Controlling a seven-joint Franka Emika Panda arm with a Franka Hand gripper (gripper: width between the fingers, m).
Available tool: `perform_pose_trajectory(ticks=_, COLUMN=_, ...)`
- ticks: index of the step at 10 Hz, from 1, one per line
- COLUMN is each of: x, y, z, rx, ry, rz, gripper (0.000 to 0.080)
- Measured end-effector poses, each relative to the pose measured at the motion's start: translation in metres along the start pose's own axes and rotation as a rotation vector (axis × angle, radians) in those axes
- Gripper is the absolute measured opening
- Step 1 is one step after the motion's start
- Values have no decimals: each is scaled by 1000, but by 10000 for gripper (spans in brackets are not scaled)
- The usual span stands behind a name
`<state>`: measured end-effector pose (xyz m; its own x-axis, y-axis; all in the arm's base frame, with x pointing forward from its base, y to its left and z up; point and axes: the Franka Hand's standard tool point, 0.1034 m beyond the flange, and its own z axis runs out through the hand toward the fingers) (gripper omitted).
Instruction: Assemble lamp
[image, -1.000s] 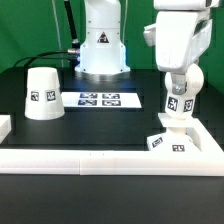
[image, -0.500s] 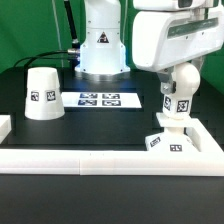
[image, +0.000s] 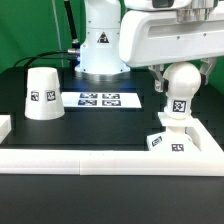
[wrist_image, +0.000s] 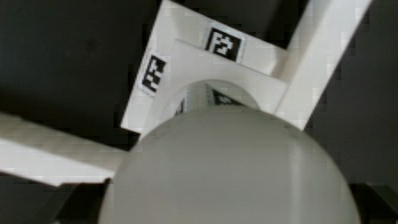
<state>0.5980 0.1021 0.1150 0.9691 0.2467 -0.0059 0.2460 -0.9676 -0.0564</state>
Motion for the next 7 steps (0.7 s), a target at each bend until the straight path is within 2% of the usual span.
perform_pose_trajectory(ticks=7, x=-1, y=1, z=0, rx=5, ry=-2, rz=510, gripper=579)
